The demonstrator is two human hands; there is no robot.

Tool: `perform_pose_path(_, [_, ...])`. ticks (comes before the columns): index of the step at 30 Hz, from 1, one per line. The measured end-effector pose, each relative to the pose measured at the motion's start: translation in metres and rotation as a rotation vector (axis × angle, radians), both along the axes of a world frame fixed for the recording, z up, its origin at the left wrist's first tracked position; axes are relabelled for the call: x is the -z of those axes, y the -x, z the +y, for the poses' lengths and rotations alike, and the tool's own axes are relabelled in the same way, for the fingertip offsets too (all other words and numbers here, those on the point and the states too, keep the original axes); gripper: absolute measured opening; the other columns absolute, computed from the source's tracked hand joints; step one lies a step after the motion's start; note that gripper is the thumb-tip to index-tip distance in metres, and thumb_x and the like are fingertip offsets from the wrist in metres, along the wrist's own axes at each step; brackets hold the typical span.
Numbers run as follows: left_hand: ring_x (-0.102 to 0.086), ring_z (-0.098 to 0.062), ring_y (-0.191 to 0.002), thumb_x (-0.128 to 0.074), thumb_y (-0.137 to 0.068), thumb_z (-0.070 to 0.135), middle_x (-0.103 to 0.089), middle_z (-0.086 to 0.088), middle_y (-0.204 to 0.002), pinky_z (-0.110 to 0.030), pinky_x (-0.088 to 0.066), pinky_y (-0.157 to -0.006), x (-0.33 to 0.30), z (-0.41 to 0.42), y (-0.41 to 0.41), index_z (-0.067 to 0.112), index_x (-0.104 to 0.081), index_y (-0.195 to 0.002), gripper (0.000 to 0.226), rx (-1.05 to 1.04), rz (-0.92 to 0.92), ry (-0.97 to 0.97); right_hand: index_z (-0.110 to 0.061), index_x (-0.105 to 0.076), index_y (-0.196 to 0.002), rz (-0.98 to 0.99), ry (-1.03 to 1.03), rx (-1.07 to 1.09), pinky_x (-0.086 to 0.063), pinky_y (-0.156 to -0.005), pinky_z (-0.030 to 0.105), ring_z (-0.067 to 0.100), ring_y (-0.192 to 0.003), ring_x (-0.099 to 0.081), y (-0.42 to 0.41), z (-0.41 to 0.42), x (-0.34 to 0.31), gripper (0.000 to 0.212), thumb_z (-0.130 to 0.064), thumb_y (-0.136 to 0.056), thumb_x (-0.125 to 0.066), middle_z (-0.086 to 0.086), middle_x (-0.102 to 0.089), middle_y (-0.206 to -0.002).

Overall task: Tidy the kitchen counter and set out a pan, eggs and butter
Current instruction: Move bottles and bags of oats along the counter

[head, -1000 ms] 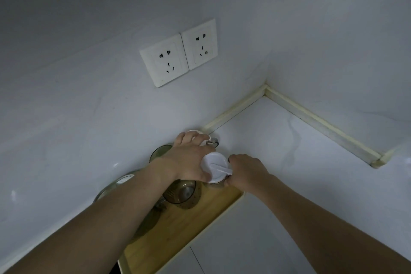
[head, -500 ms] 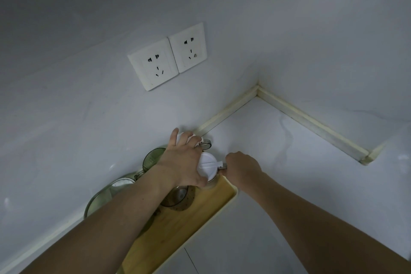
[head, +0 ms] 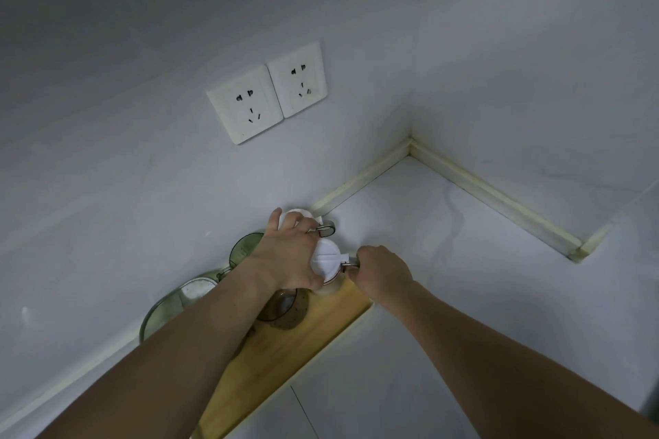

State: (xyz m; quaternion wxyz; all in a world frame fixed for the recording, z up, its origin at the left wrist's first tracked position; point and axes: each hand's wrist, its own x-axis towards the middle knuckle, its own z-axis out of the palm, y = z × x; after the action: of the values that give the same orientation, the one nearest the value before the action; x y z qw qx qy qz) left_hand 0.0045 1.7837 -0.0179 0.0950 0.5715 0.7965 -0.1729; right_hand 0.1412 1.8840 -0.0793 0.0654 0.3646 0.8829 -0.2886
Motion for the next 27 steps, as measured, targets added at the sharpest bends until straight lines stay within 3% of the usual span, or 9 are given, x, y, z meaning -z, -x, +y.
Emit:
perform_pose_path(4, [-0.015,-0.021,-0.142,-0.057,-0.080,0.055,-0.026,0.004,-0.153,-0.043,0.002,-0.120,-0.002,-0.006,-0.001,0.022,-0.031,-0.147,0.080,0.021,-0.021,-0.024,-0.012,-0.052,-0.106,0.022,-0.046,-0.003,-0.042,-0.070,0.030,0.025,-0.095,-0.060,-0.010,-0.002,-0.006,0.031,-0.040,-0.094,-0.052,0.007,-0.060,-0.106])
perform_pose_path(7, [-0.020,-0.021,-0.143,-0.049,-0.090,0.052,-0.027,0.000,-0.154,-0.037,-0.004,-0.121,-0.008,-0.017,-0.001,0.020,-0.025,-0.151,0.072,-0.021,-0.071,-0.101,-0.012,-0.047,-0.125,0.086,-0.162,-0.014,-0.046,-0.084,0.034,0.026,-0.108,-0.056,-0.020,-0.007,-0.012,0.043,-0.042,-0.094,-0.051,0.006,-0.053,-0.123])
perform_pose_path(11, [-0.036,-0.028,-0.135,-0.025,-0.088,0.051,-0.038,-0.010,-0.150,-0.038,-0.019,-0.118,-0.020,-0.053,-0.009,0.010,-0.034,-0.147,0.072,-0.107,-0.043,-0.289,-0.011,-0.040,-0.139,0.283,-0.233,-0.034,-0.037,-0.104,0.034,0.024,-0.130,-0.043,-0.031,-0.016,-0.026,0.055,-0.037,-0.093,-0.054,0.006,-0.041,-0.144])
perform_pose_path(13, [-0.041,-0.031,-0.132,-0.031,-0.091,0.045,-0.042,-0.013,-0.147,-0.040,-0.025,-0.116,-0.025,-0.077,-0.011,0.007,-0.039,-0.144,0.066,-0.128,0.015,-0.378,-0.010,-0.038,-0.142,0.349,-0.254,-0.075,-0.031,-0.111,0.034,0.024,-0.137,-0.035,-0.032,-0.023,-0.037,0.058,-0.035,-0.092,-0.057,0.007,-0.037,-0.149])
perform_pose_path(17, [-0.039,-0.031,-0.135,-0.041,-0.098,0.037,-0.041,-0.012,-0.148,-0.043,-0.027,-0.117,-0.037,-0.131,-0.021,0.006,-0.039,-0.145,0.056,-0.214,0.125,-0.474,-0.012,-0.039,-0.142,0.459,-0.305,-0.157,-0.028,-0.115,0.035,0.024,-0.139,-0.033,-0.025,-0.052,-0.060,0.059,-0.033,-0.091,-0.059,0.007,-0.036,-0.150])
perform_pose_path(22, [-0.041,-0.035,-0.135,-0.030,-0.095,0.040,-0.044,-0.016,-0.147,-0.047,-0.027,-0.114,-0.055,-0.207,-0.038,0.002,-0.043,-0.142,0.061,-0.349,0.216,-0.470,-0.007,-0.040,-0.142,0.568,-0.318,-0.298,-0.031,-0.114,0.043,0.028,-0.139,-0.033,-0.010,-0.116,-0.089,0.059,-0.030,-0.091,-0.060,0.011,-0.038,-0.149])
perform_pose_path(27, [-0.039,-0.034,-0.137,-0.028,-0.096,0.041,-0.043,-0.016,-0.148,-0.047,-0.024,-0.115,-0.073,-0.311,-0.058,0.002,-0.044,-0.141,0.062,-0.521,0.294,-0.467,-0.007,-0.039,-0.143,0.622,-0.294,-0.473,-0.025,-0.117,0.042,0.027,-0.140,-0.030,0.001,-0.208,-0.113,0.058,-0.031,-0.092,-0.057,0.011,-0.035,-0.151])
